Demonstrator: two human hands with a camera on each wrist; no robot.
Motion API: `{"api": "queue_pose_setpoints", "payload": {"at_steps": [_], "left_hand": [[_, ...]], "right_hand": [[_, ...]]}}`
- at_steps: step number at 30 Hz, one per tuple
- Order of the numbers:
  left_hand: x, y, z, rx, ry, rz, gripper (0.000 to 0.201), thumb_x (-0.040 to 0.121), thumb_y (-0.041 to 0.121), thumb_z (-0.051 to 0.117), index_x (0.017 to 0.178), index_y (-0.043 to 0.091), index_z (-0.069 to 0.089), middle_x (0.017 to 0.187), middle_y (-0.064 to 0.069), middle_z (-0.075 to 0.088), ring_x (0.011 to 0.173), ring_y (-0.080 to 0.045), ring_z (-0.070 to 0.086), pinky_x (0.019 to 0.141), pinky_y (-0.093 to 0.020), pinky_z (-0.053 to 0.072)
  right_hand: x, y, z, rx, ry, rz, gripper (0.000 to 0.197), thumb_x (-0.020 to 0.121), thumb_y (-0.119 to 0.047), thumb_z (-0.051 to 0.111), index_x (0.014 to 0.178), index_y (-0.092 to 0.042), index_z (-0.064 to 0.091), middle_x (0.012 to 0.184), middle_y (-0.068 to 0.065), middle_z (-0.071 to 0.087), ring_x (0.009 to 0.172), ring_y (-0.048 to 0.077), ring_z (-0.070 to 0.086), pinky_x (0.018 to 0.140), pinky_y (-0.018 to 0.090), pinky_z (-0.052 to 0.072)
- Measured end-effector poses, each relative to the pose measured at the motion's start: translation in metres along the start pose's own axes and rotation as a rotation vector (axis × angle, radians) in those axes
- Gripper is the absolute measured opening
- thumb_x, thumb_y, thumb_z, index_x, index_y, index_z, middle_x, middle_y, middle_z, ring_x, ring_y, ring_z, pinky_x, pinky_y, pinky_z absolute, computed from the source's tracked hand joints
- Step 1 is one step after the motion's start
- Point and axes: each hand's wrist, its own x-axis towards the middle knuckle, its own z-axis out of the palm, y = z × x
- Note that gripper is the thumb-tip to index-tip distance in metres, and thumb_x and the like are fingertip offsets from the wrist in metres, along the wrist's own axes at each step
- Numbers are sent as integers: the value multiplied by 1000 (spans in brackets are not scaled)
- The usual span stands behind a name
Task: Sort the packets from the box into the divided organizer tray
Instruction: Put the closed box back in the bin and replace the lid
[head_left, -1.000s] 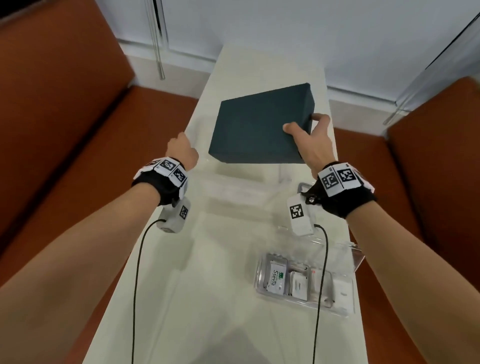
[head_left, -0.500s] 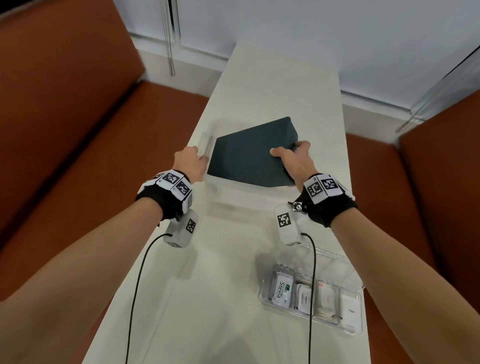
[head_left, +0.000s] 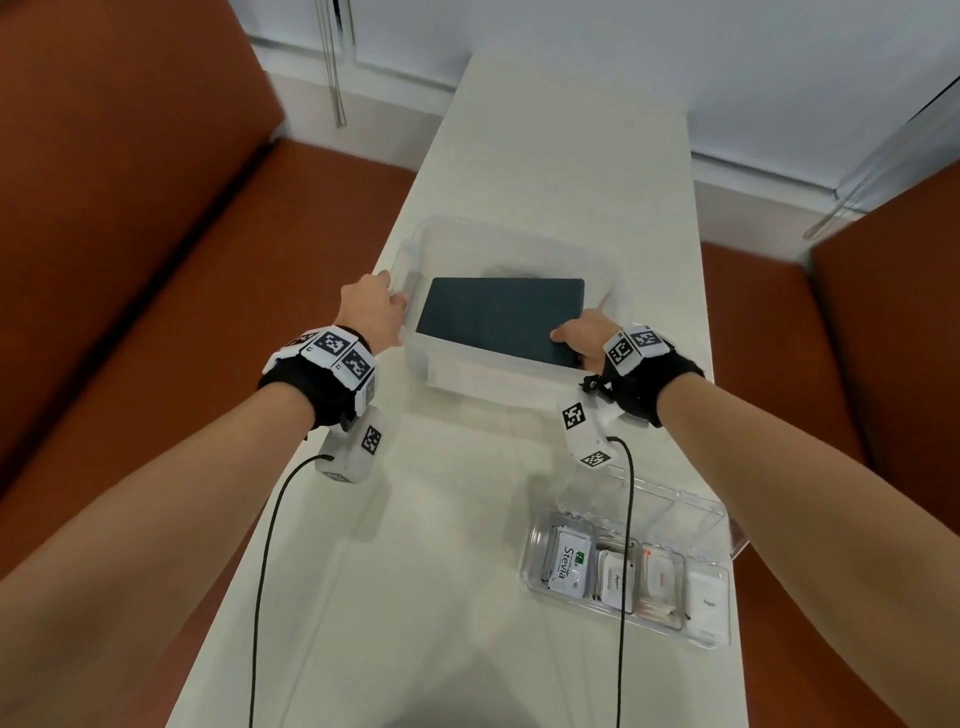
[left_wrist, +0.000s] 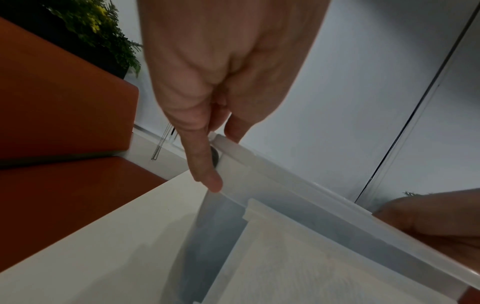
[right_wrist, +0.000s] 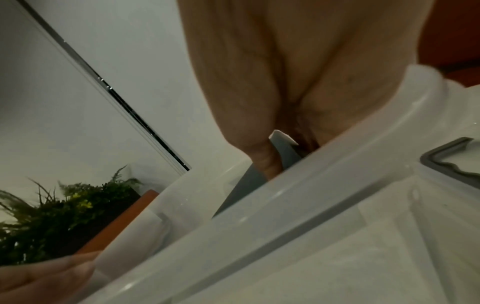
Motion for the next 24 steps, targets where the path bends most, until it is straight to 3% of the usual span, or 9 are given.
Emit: {"api": "queue_pose_setpoints", "payload": {"at_steps": [5, 9, 12, 14, 16, 18, 21, 24], "left_hand": [[2, 0, -1, 74, -47, -38, 29, 102, 15, 41, 121, -4, 51, 124, -24, 56, 114, -42, 55, 92, -48, 51], [1, 3, -1, 104, -44, -49, 30, 103, 15, 38, 122, -4, 51, 125, -23, 55, 113, -40, 56, 94, -46, 51], [-2, 7, -2, 153, 3, -44, 29, 101, 16, 40, 121, -2, 51, 123, -22, 57, 108, -37, 57, 90, -40, 49], [-5, 17, -3, 151, 63, -7, 35, 100, 18, 46, 132, 5, 47, 130, -19, 54, 115, -35, 54, 96, -43, 47], [-11, 37, -2, 119, 150, 109, 42, 99, 19, 49, 140, 11, 43, 135, -15, 51, 122, -33, 51, 100, -46, 44], [-21, 67, 3, 50, 200, 292, 40, 97, 18, 50, 137, 13, 48, 131, -11, 55, 116, -28, 55, 98, -43, 47], [-35, 120, 23, -107, 114, 470, 34, 95, 18, 52, 129, 15, 54, 120, -4, 61, 99, -17, 61, 88, -29, 49], [-44, 162, 57, -14, -44, 526, 36, 95, 27, 54, 131, 19, 52, 123, -3, 60, 105, -19, 59, 93, -38, 49]], "right_hand": [[-2, -3, 1, -465, 15, -51, 38, 93, -17, 57, 123, 5, 51, 126, 18, 57, 115, 32, 56, 92, 36, 46], [-5, -5, -2, -556, -23, -68, 36, 90, -18, 61, 118, 2, 54, 115, 18, 63, 105, 33, 62, 88, 38, 49], [-11, -7, -14, -477, -30, -114, 28, 87, -20, 64, 107, -1, 57, 94, 14, 64, 81, 28, 65, 71, 33, 53], [-17, -5, -34, -221, -24, -161, 26, 87, -13, 64, 106, 3, 62, 91, 14, 67, 79, 25, 67, 80, 37, 57], [-26, 7, -67, 58, -24, -218, 23, 89, -8, 61, 107, 4, 65, 89, 13, 70, 80, 21, 69, 81, 36, 58], [-37, 28, -107, 181, 16, -283, 18, 89, -9, 60, 102, 2, 66, 86, 16, 72, 79, 21, 73, 72, 30, 59], [-41, 75, -161, 178, 158, -300, 15, 90, -9, 59, 99, 0, 67, 84, 17, 71, 77, 21, 72, 63, 25, 59], [-31, 134, -190, -38, 235, -199, 17, 92, -11, 57, 106, -6, 65, 91, 13, 72, 80, 18, 71, 70, 28, 60]]}}
